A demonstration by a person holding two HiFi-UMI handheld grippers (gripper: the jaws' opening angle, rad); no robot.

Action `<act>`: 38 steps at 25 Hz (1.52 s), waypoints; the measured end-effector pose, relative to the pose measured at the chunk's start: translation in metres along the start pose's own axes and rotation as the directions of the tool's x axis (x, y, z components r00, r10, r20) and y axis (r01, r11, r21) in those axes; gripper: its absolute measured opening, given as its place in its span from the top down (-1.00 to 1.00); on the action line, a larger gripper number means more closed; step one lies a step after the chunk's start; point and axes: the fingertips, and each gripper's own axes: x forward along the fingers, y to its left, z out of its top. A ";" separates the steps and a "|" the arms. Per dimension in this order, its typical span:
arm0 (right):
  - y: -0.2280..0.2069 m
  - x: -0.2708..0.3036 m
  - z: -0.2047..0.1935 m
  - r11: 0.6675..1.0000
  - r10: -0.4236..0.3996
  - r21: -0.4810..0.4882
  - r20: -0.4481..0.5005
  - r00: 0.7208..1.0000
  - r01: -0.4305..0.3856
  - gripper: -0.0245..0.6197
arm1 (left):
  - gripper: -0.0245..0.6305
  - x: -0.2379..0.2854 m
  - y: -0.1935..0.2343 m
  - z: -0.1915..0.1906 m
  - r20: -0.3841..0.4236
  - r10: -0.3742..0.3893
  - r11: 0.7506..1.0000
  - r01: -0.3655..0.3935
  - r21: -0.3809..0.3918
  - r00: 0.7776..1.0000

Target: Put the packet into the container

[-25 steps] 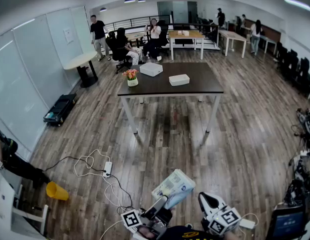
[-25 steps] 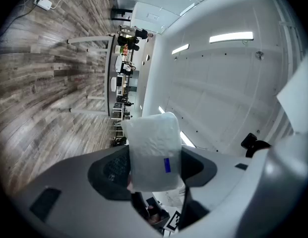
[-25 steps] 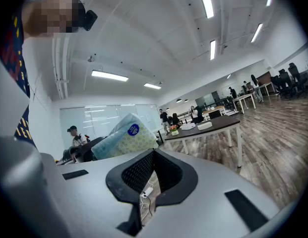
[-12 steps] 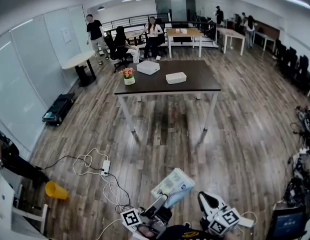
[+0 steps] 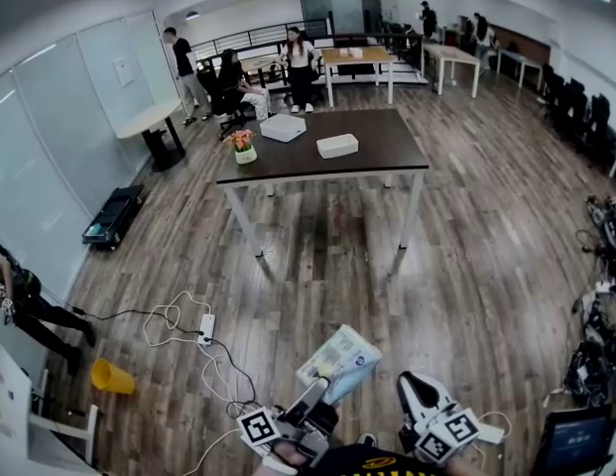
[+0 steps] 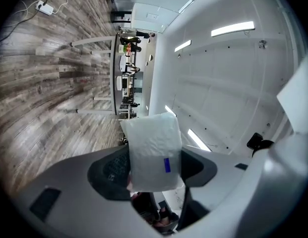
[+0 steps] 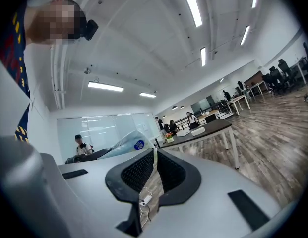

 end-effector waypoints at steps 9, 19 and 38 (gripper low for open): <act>-0.036 0.039 -0.006 0.999 -0.037 0.018 -0.042 0.998 0.037 0.88 | 0.12 0.033 0.036 0.025 -0.028 0.035 0.998 -0.036 -0.054 0.999; -0.066 0.162 0.019 0.998 -0.058 -0.034 -0.062 0.996 0.056 0.88 | 0.12 0.110 0.053 0.132 -0.066 -0.022 0.996 0.016 -0.092 0.998; -0.120 0.302 0.023 0.998 -0.051 0.043 -0.097 0.994 0.055 0.88 | 0.12 0.176 0.095 0.255 -0.057 -0.004 0.995 -0.001 -0.095 0.998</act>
